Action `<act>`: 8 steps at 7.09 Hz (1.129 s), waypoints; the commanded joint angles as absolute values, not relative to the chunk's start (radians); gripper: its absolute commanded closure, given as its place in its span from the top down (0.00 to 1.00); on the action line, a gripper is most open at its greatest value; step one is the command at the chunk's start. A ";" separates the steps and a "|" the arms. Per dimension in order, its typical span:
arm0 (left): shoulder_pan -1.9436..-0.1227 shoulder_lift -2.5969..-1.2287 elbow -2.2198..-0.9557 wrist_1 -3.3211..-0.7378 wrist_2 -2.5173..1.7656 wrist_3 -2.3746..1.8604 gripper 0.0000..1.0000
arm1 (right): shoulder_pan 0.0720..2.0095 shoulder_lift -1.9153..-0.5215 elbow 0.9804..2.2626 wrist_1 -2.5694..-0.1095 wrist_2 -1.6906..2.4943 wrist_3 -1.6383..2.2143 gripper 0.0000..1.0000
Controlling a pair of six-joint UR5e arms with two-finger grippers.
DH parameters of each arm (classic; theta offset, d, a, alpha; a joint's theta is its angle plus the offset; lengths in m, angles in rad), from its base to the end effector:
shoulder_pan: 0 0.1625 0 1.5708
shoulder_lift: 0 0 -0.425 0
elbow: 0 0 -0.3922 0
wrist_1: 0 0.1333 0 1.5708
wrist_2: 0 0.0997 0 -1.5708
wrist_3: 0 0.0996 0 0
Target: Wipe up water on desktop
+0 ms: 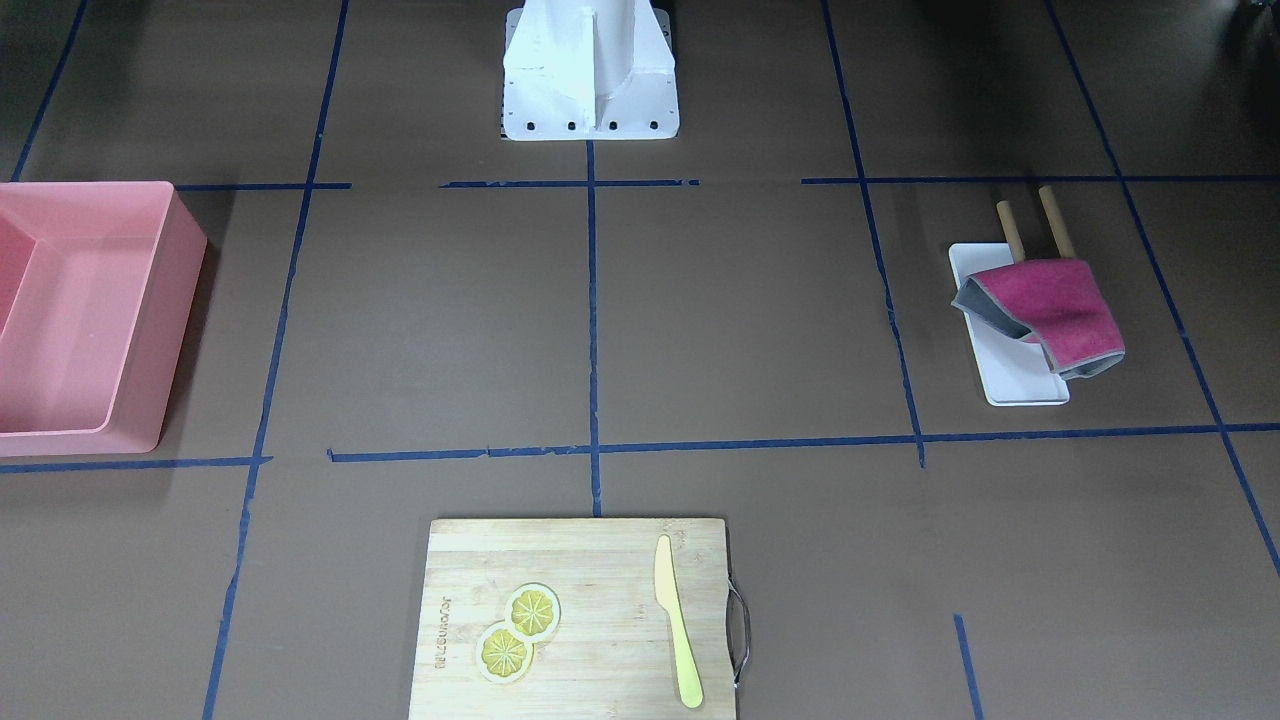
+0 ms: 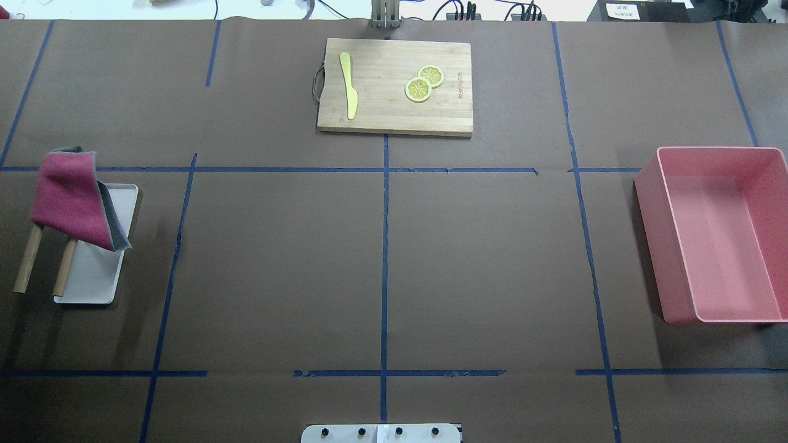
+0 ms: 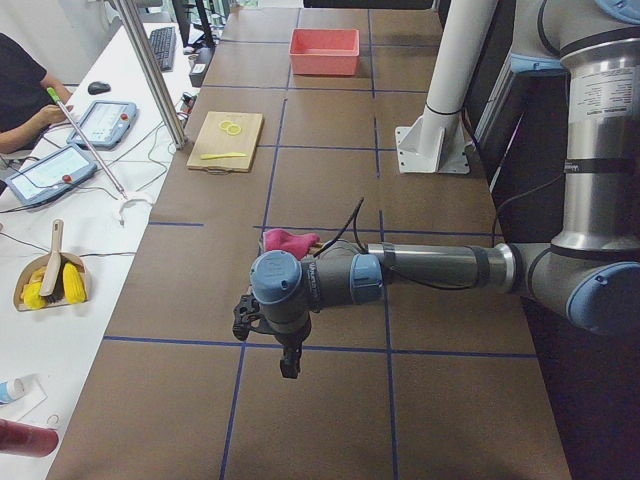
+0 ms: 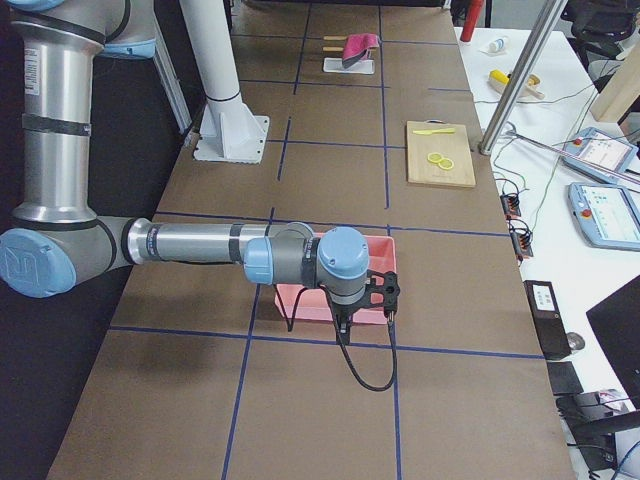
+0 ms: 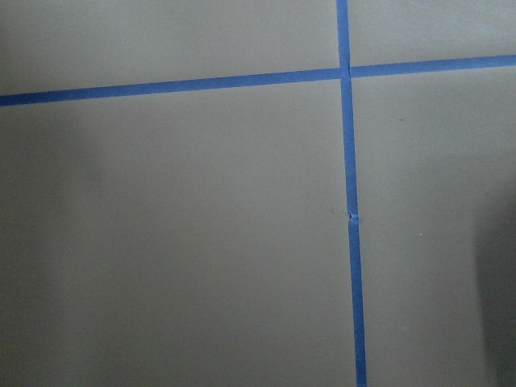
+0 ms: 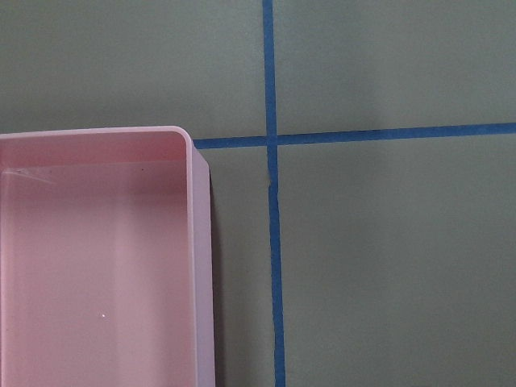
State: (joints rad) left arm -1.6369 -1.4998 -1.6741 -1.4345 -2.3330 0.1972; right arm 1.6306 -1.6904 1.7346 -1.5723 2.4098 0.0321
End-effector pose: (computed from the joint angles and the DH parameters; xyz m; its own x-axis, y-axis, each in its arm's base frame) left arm -0.0943 -0.4483 0.6558 0.7160 0.0775 -0.6938 -0.0761 0.9966 0.0328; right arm 0.0856 -0.4392 0.6294 0.6666 0.0402 0.7443 -0.0811 0.9965 0.0188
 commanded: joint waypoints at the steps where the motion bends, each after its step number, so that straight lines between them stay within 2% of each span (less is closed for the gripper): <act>1: -1.631 -1.503 -1.760 -1.465 -2.341 0.079 1.00 | 1.631 -1.687 1.735 -1.572 2.410 0.031 1.00; 4: -1.528 -1.519 -1.789 -1.709 -2.447 -0.258 1.00 | 1.631 -1.661 1.763 -1.572 2.419 0.032 1.00; 6: -1.365 -1.519 -1.784 -1.944 -2.445 -0.574 1.00 | 1.631 -1.660 1.729 -1.571 2.416 0.032 1.00; 8: -1.304 -1.552 -1.766 -2.042 -2.444 -0.705 1.00 | 1.629 -1.658 1.726 -1.572 2.419 0.035 1.00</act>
State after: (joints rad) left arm -1.3383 -1.5333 -1.7747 -1.9852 -2.4435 -0.6300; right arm 1.6296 -1.6591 1.7303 -1.5720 2.4179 0.0343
